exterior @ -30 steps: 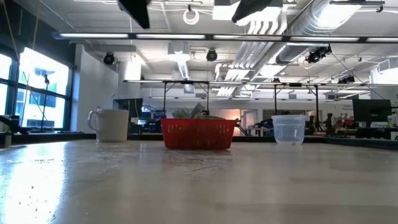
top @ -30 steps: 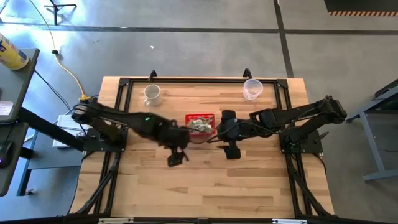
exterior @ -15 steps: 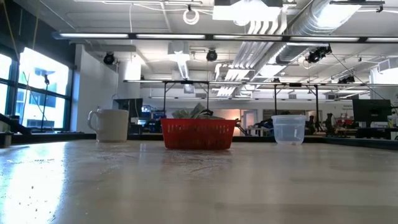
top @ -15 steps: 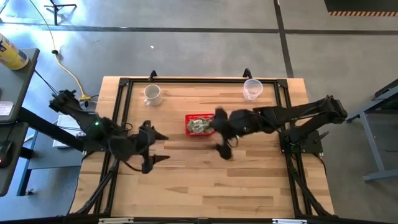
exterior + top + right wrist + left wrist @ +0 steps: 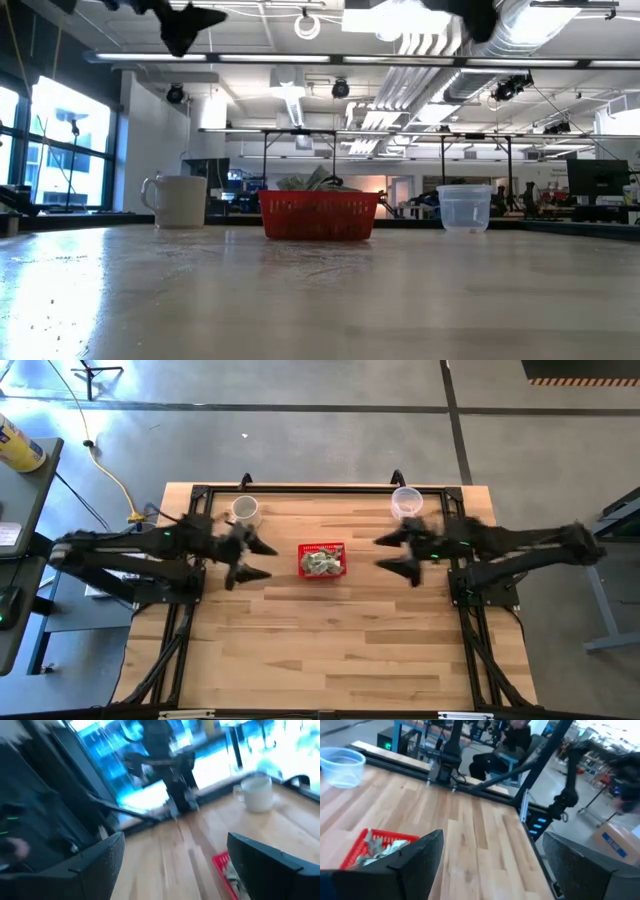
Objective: Pick and place items into bin
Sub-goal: Return to Home Position
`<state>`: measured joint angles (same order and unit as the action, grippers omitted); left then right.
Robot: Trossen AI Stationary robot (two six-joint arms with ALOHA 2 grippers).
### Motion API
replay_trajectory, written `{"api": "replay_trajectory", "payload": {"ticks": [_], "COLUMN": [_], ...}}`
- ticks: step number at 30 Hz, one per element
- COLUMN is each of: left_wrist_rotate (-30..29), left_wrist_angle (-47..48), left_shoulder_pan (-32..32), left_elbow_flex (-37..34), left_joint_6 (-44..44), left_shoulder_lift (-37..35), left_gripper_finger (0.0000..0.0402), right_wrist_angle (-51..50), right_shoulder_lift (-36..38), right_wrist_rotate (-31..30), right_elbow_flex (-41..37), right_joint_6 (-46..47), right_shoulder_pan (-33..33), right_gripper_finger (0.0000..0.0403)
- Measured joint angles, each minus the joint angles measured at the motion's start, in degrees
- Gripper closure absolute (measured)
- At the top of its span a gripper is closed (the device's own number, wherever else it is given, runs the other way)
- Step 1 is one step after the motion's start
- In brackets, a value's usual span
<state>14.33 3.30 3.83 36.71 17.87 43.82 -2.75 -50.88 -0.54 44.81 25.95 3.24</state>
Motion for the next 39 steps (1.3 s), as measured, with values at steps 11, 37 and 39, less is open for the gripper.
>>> {"api": "replay_trajectory", "payload": {"ticks": [11, 37, 39], "left_wrist_rotate": [-11.96, -2.33, -2.56], "left_wrist_angle": [18.07, 24.12, 24.08], "left_shoulder_pan": [3.65, 1.75, 1.75], "left_elbow_flex": [-2.78, -25.24, -25.24], "left_joint_6": [4.82, 18.55, 18.51], "left_shoulder_lift": [-23.35, -42.56, -42.50], "left_gripper_finger": [0.0027, 0.0027, 0.0027], "right_wrist_angle": [-0.96, -0.54, -0.54], "right_shoulder_lift": [28.17, 35.92, 35.92], "right_wrist_rotate": [-10.53, -12.65, -12.71], "right_elbow_flex": [-23.28, -41.52, -41.52], "right_joint_6": [-2.18, 3.92, 3.70], "right_shoulder_pan": [-0.15, -0.34, -0.34], "right_gripper_finger": [0.0061, 0.0061, 0.0061]}}
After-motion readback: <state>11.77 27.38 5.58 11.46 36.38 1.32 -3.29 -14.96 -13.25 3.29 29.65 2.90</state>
